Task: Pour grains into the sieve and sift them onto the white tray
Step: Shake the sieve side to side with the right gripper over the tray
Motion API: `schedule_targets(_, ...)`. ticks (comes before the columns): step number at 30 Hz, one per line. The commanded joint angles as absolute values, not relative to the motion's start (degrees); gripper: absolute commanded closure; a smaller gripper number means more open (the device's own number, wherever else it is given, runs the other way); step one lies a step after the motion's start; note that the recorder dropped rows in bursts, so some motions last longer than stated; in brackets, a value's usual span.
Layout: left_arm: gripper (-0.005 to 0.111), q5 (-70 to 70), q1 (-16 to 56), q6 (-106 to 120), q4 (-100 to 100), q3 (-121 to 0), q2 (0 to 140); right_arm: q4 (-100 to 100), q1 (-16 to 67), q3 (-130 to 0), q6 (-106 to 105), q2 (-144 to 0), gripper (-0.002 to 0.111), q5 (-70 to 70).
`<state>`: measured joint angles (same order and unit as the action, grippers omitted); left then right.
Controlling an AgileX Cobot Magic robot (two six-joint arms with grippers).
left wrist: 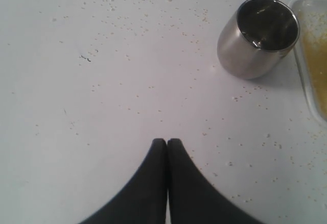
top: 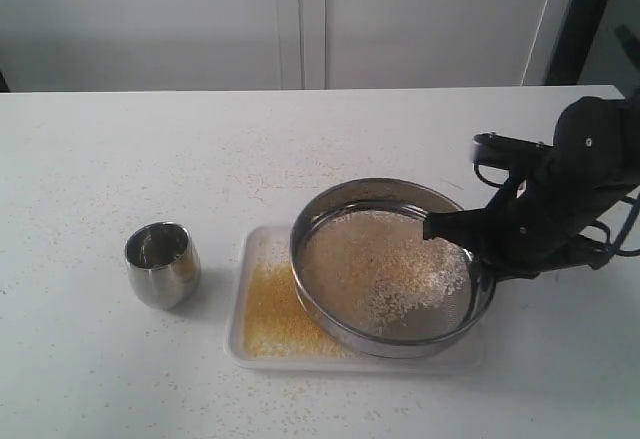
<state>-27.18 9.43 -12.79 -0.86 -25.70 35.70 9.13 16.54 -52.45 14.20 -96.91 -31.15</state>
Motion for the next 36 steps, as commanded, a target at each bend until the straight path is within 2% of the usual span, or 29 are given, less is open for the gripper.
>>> schedule_targets(1,0.107,-27.47,9.36,-13.02,-1.39,-25.18,35.35,14.00,19.29,-52.82,4.89,-95.96,0.108,-29.84)
schedule_targets(6,0.107,-27.47,9.36,-13.02,-1.39,-25.18,35.35,6.86,15.23,-52.60,20.15,-95.01,0.108,-30.13)
schedule_targets(11,0.107,-27.47,9.36,-13.02,-1.39,-25.18,35.35,14.60,18.92,-53.41,5.05,-94.71,0.108,-29.67)
schedule_targets(16,0.107,-27.47,9.36,-13.02,-1.39,-25.18,35.35,7.05,14.64,-53.41,21.08,-94.30,0.108,-30.59)
schedule_targets(21,0.107,-27.47,9.36,-13.02,-1.39,-25.18,35.35,13.77,18.26,-53.53,5.00,-93.96,0.108,-30.60)
schedule_targets(25,0.107,-27.47,9.36,-13.02,-1.39,-25.18,35.35,5.71,14.59,-53.53,20.76,-93.96,0.108,-31.33)
schedule_targets(29,0.107,-27.47,9.36,-13.02,-1.39,-25.18,35.35,13.71,17.54,-53.53,11.03,-93.68,0.108,-31.98)
schedule_targets(31,0.107,-27.47,9.36,-13.02,-1.39,-25.18,35.35,10.34,18.27,-53.53,8.03,-93.64,0.108,-31.57)
schedule_targets(36,0.107,-27.47,9.36,-13.02,-1.39,-25.18,35.35,4.53,15.13,-53.53,22.70,-93.64,0.108,-31.96)
